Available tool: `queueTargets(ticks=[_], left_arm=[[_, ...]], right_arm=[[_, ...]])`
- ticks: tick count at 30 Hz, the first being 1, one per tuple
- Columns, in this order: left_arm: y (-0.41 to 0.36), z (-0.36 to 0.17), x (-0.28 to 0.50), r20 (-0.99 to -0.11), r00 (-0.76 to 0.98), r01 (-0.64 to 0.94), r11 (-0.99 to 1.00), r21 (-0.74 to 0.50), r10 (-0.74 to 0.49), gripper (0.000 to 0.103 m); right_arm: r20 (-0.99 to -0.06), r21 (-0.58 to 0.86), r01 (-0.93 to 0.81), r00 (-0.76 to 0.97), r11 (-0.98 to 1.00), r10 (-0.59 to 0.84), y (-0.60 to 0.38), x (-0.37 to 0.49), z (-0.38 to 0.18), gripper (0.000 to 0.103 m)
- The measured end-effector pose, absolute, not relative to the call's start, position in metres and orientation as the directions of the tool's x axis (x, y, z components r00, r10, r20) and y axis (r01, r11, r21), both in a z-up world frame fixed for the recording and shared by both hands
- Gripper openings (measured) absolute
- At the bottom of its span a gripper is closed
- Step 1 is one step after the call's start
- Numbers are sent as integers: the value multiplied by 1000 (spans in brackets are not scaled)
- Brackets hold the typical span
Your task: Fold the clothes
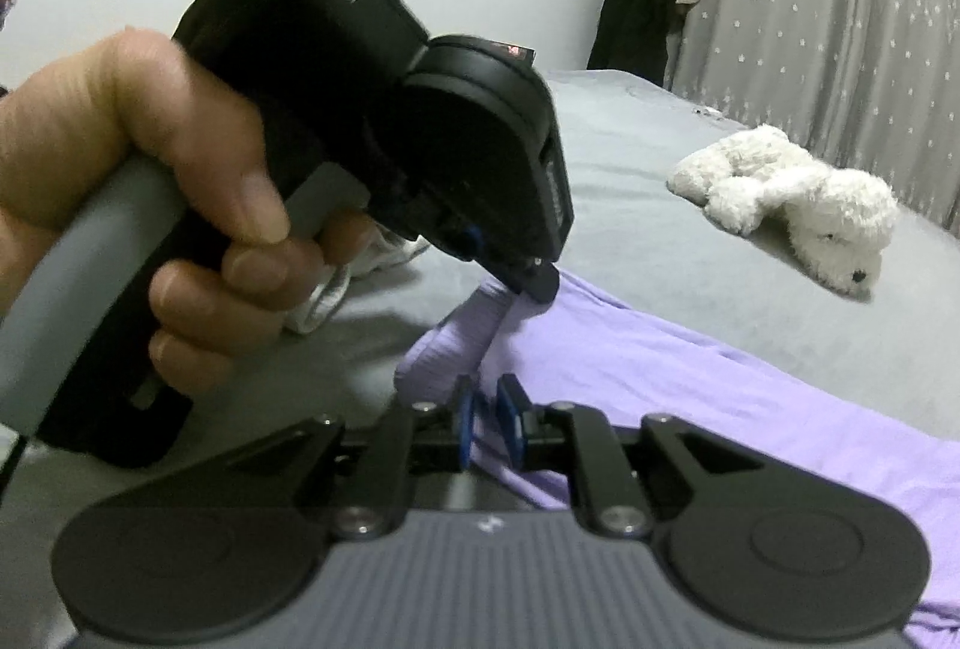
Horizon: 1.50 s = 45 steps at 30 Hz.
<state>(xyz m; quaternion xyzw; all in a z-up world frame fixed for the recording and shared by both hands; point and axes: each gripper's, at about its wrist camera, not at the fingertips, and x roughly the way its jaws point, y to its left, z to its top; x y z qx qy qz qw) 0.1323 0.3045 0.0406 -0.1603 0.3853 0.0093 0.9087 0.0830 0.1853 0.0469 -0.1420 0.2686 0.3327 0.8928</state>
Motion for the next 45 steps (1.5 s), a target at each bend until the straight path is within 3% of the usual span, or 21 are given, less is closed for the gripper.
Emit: queueTargets(ticks=[4,10,16,21,28,38,41,45], left_arm=[[300,51,127,-687,721,-147,947,-284,-94,3],[285,65,119,-658,742,-141,931,-337,-126,3],[250,54,124,-670,702,-177,853,-491,-240,3],[237,24,136,-749,635,-242,872,-425,-189,3],[234,18,138,-758,631,-280,864,-419,-164,3],[209,25,140,-762,629,-232,898,-375,-155,7],[203,24,142,-769,620,-221,906,-362,-156,7],[201,24,142,-775,613,-219,908,-356,-156,7]], right_arm=[[-552,9,-657,625,754,552,159,83,63,29],[-549,133,-532,663,836,509,92,101,79,29],[-601,215,-334,695,918,394,13,125,70,29],[-634,218,-223,708,950,312,-48,134,60,29],[-698,225,-148,665,963,265,-96,151,36,27],[-664,247,-131,699,960,266,-115,148,43,26],[-710,200,-110,669,974,221,-114,156,32,25],[-710,217,-70,673,974,206,-126,156,27,18]])
